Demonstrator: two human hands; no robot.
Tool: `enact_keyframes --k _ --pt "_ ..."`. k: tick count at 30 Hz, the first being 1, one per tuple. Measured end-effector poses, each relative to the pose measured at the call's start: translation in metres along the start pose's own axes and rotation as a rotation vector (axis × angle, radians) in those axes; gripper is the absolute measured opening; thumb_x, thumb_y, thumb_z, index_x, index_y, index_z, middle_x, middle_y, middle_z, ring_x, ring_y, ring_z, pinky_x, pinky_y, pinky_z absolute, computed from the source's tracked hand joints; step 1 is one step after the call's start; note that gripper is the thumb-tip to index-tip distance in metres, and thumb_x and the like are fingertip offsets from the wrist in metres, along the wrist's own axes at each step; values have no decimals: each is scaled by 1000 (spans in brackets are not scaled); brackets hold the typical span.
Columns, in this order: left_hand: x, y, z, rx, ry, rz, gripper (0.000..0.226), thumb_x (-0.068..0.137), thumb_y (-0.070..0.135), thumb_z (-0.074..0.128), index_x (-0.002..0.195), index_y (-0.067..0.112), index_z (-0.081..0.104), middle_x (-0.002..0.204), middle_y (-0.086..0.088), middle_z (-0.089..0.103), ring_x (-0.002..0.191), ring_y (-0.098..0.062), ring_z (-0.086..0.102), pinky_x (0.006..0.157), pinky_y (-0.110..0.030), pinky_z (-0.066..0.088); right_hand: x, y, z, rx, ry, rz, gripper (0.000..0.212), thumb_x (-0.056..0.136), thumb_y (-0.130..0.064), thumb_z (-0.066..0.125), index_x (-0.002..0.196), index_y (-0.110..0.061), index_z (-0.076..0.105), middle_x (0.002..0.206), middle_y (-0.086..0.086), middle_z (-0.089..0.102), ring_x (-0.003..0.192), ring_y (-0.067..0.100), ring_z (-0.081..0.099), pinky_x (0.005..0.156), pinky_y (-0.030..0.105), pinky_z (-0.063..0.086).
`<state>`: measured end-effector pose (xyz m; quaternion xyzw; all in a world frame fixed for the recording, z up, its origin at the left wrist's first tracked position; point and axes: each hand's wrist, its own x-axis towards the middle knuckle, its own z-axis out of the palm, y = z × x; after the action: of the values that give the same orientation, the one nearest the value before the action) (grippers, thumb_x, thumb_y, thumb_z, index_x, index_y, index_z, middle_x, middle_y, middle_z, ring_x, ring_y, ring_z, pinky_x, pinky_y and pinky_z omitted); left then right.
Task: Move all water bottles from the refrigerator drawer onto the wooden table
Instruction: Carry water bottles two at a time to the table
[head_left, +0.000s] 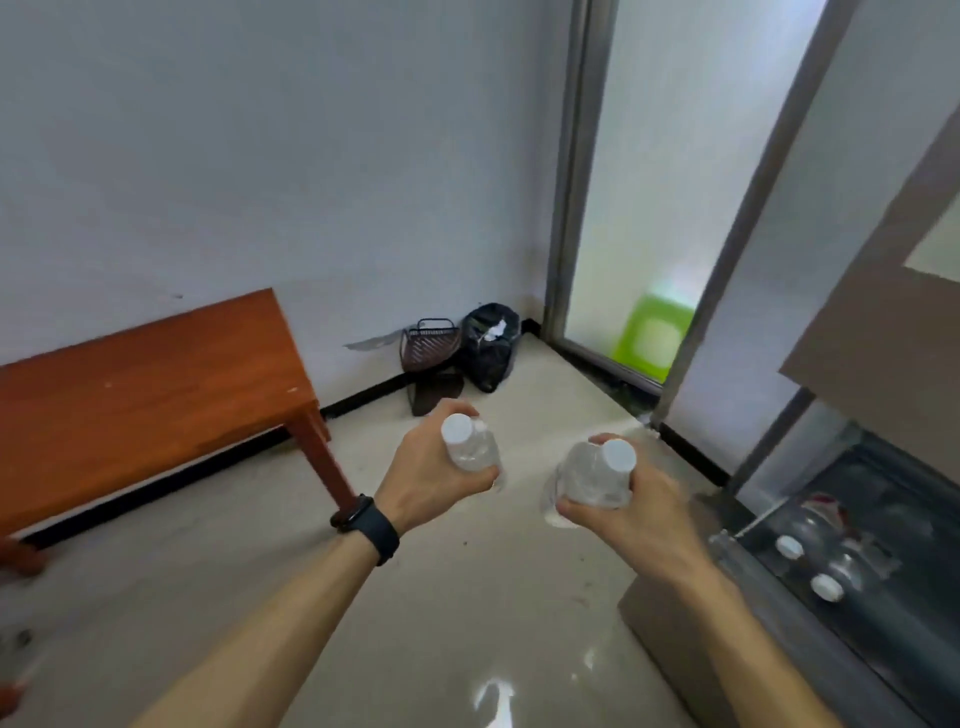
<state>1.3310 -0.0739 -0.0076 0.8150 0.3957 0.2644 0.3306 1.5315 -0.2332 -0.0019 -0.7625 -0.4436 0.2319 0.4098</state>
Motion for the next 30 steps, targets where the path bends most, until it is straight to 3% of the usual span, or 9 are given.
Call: enact_keyframes --k 3,6,10,17,20,23,27,30 --pt "-8 -67 -72 21 56 -72 59 66 38 87 112 36 50 101 16 62 92 -7 59 78 -31 53 25 -47 82 18 -123 -49 60 64 -41 88 111 -43 52 99 -19 64 88 -4 59 68 15 46" --pt "-14 -129 -143 28 98 -147 57 66 33 88 109 34 51 100 15 62 91 -5 59 77 -33 54 50 -95 162 13 -210 -111 58 64 -36 90 109 -41 53 98 -20 64 91 -11 56 65 9 43" --pt "-20 -198 -228 26 162 -229 55 65 29 86 108 35 52 100 16 61 90 -4 59 72 -28 52 78 -155 258 -5 -313 -154 60 63 -41 89 112 -41 53 101 -18 64 93 1 59 71 22 47" --pt "-20 -299 -331 22 292 -401 52 67 31 85 104 40 50 97 15 62 87 -5 60 71 -25 52 135 -239 393 -45 -514 -231 53 65 -37 88 104 -40 53 92 -16 67 84 -7 61 65 18 48" --pt "-10 -341 -365 50 319 -483 53 68 32 84 108 38 50 97 15 62 88 -6 61 75 -31 57 167 -265 446 -76 -589 -246 52 63 -40 86 103 -39 54 93 -13 67 83 4 64 72 27 55" --pt "8 -383 -397 56 344 -546 53 70 34 82 110 38 48 96 12 65 85 -6 64 76 -36 60 207 -289 499 -79 -655 -291 53 63 -39 87 103 -39 52 92 -13 66 84 5 65 71 27 53" --pt "38 -435 -441 57 403 -630 61 72 39 81 110 36 33 91 3 68 79 -15 69 66 -43 61 263 -327 568 -81 -746 -347 51 69 -33 87 105 -36 51 94 -13 66 84 5 65 67 19 50" --pt "60 -467 -474 86 440 -674 60 75 42 77 106 32 27 81 -2 68 68 -22 70 56 -48 58 303 -351 614 -90 -796 -372 52 66 -36 86 103 -37 50 94 -11 68 83 8 67 72 29 58"
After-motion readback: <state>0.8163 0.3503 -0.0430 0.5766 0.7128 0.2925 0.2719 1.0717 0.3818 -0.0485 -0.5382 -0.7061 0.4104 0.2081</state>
